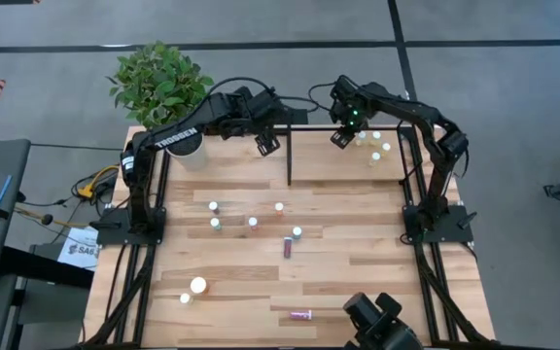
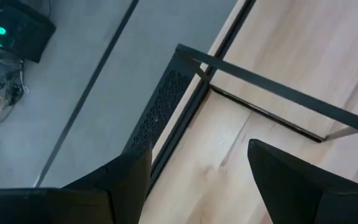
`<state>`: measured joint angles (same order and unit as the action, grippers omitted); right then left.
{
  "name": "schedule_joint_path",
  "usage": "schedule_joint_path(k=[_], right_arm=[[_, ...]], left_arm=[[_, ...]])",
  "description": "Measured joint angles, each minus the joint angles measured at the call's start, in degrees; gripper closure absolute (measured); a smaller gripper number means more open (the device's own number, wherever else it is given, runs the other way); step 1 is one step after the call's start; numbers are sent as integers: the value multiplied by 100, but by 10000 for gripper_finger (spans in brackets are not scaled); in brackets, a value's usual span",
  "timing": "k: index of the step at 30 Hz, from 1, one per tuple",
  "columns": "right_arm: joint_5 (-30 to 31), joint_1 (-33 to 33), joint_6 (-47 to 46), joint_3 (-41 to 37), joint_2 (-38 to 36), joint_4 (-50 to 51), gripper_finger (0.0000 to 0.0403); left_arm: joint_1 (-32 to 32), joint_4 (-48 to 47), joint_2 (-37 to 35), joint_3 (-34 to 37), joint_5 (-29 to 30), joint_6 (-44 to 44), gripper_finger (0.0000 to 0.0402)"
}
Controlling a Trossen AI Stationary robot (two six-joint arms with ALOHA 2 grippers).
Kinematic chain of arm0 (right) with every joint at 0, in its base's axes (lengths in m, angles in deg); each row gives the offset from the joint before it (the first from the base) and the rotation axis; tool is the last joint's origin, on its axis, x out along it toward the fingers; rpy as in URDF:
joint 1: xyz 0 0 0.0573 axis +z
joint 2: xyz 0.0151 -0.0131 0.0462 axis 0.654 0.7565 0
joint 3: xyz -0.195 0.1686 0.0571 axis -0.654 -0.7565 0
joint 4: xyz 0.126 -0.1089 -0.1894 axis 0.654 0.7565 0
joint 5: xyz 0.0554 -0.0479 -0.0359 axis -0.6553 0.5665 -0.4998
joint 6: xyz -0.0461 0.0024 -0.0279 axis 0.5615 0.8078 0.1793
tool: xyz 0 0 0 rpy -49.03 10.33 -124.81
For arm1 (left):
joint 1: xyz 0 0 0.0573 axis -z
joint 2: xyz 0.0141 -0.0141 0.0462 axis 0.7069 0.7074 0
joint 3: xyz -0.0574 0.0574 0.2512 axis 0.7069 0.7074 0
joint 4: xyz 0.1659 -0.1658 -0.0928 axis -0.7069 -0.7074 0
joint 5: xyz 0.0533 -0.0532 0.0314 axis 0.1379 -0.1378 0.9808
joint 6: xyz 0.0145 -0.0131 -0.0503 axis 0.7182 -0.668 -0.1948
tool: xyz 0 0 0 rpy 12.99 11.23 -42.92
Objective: Pick and place medicine bottles onto shelf by color
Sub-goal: Put the blue pill bottle on the shelf
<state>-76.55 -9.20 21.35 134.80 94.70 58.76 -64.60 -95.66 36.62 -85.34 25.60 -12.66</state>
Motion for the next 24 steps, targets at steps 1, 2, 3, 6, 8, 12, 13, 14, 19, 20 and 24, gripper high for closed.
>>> schedule_joint_path(k=[1, 2, 3, 6, 8, 12, 13, 14, 19, 20, 24], right_arm=[[-4, -8, 36, 0, 0, 3, 274], [-7, -30, 73, 0, 0, -3, 274], [-8, -39, 118, 0, 0, 0, 274], [-20, -23, 158, 0, 0, -11, 275], [-27, -33, 160, 0, 0, -6, 275], [-46, -20, 158, 0, 0, -26, 269], [-50, -15, 157, 0, 0, -58, 267], [-50, -9, 138, 0, 0, -95, 265], [-73, -9, 121, 0, 0, -148, 250], [-76, -9, 121, 0, 0, -148, 247], [-261, -9, 134, 0, 0, -146, 235]], left_arm=[[-28, 56, 9, 0, -33, -1, 148], [-59, 97, 17, 0, -38, -2, 148], [-83, 90, 20, 3, -38, -1, 148], [-135, 86, 20, 4, -94, 2, 148], [-163, 85, 20, 4, -176, 3, 148], [-198, 82, 20, 4, -184, 4, 148], [-199, 82, 20, 4, -183, 5, 148], [-203, 82, 20, 4, -183, 18, 148], [-198, 54, 20, 4, -183, 48, 148], [-198, 56, 20, 4, -183, 48, 148], [-198, 54, 20, 4, -183, 50, 148]])
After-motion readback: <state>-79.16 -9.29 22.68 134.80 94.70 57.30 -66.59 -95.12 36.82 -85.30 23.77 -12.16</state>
